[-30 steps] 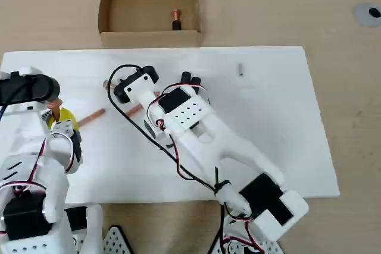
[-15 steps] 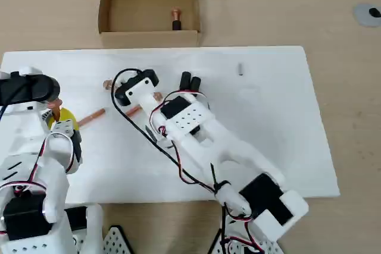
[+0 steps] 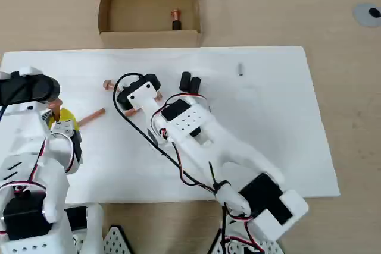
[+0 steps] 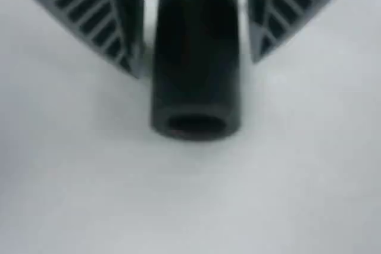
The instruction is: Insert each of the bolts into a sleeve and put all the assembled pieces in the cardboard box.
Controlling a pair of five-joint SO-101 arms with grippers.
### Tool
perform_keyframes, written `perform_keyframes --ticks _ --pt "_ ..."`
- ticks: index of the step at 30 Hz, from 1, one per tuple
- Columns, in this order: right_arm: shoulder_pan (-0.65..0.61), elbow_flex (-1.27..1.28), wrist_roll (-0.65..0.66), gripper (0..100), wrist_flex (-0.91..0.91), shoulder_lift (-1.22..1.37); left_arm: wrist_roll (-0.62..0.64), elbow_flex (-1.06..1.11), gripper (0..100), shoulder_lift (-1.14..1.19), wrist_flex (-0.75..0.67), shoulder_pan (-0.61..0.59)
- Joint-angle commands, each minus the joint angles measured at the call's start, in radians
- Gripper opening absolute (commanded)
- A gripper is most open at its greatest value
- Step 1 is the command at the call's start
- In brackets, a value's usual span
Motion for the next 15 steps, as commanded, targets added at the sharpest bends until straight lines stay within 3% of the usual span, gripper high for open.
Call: perform_keyframes --ticks 1,6,11,15 --pt "-0.015 -0.004 0.009 15.3 -0.012 0.074 0.0 -0.058 1 -0.008 0.008 -0.011" --pt "-0.012 -0.064 0.003 15.0 -0.003 0.16 0.0 -0.055 1 -0.008 0.008 -0.014" --pt "-0.012 -0.088 0.003 1.4 -0.002 0.16 -0.002 -0.06 1 -0.008 0.008 -0.014" --pt "-0.012 -0.13 0.003 0.8 0.057 0.159 -0.002 -0.061 1 -0.008 0.008 -0.014"
